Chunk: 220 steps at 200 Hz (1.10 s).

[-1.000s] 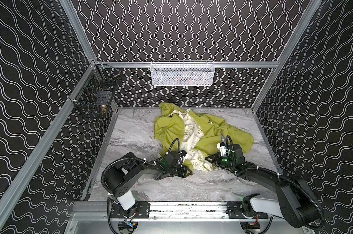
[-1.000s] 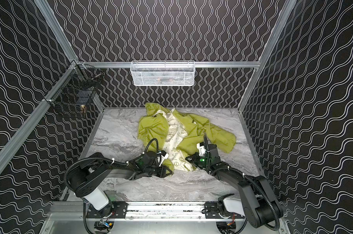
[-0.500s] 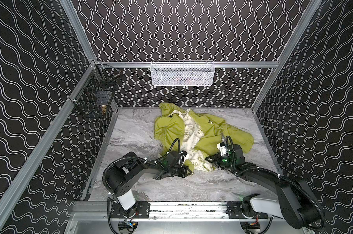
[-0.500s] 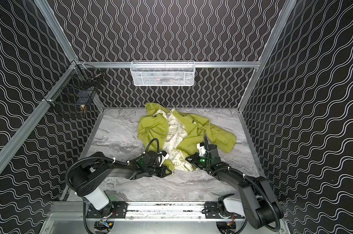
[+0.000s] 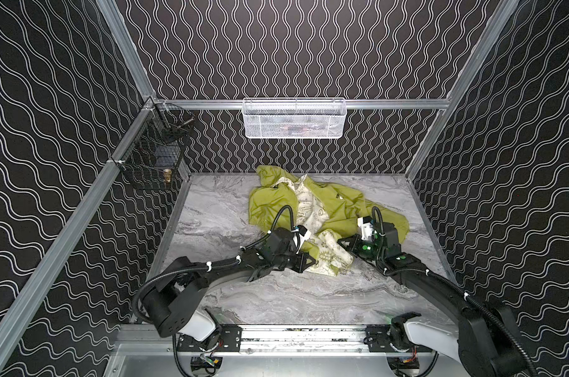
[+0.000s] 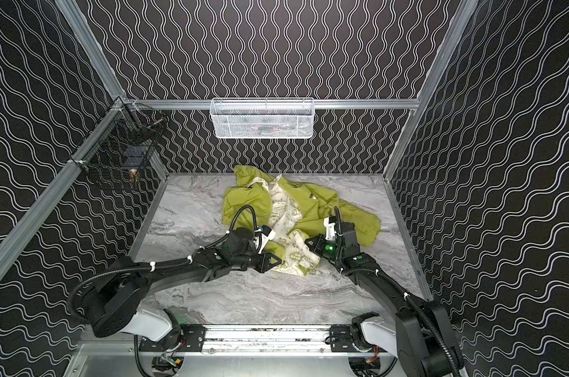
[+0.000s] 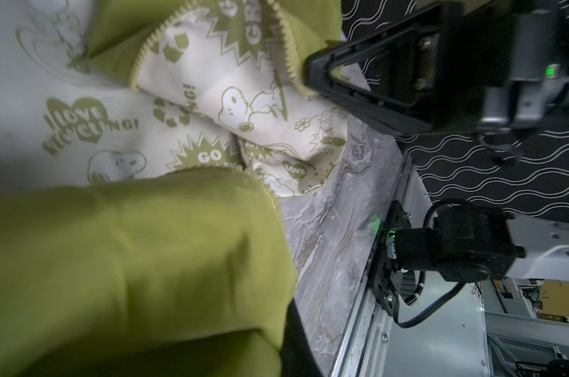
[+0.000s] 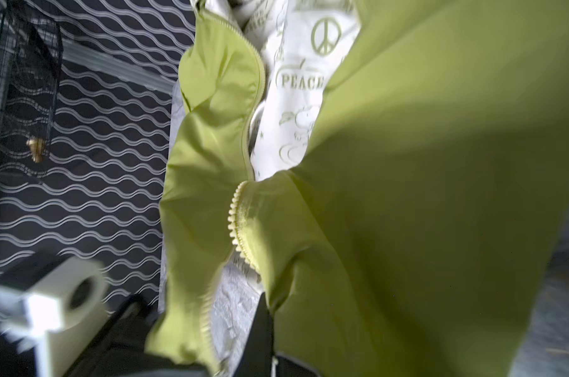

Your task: Zip up the jacket

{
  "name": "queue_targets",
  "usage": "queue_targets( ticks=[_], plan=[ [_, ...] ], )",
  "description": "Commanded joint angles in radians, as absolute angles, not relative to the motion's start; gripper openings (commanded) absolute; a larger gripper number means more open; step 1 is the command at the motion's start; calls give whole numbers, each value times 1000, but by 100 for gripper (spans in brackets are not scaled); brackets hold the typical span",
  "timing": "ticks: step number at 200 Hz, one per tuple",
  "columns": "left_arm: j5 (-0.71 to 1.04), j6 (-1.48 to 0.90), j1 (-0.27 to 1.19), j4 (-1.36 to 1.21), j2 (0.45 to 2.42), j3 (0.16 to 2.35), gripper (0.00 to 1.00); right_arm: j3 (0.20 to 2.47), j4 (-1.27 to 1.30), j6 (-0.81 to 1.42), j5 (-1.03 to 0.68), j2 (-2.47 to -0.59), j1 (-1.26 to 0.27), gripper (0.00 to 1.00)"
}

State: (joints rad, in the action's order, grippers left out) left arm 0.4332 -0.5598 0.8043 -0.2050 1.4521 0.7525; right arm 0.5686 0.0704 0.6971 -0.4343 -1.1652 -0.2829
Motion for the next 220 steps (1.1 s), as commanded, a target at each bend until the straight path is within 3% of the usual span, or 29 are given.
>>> queue_targets(
  ticks=[1,41,90,138,199,220],
  plan=[
    [445,-501,786,-181,1396,784,0,655,-15,646,-375,-1185,-267,0],
    [389,-437,756,-146,1335,873,0,813,-115,645,-281,-1245,-247,0],
    [154,-256,758,-215,1346,923,0,841,31,627,-317,-1216,-225,0],
    [130,14,760,-142,1374,1032,0,938,0,495,-411,-1257,-226,0],
    [128,-117,750,-57,1420,1125,0,887,113,593,-364,-1224,-217,0],
    [144,-166,750,-69,1444,1143,0,902,111,595,-463,-1248,-180,0]
  ],
)
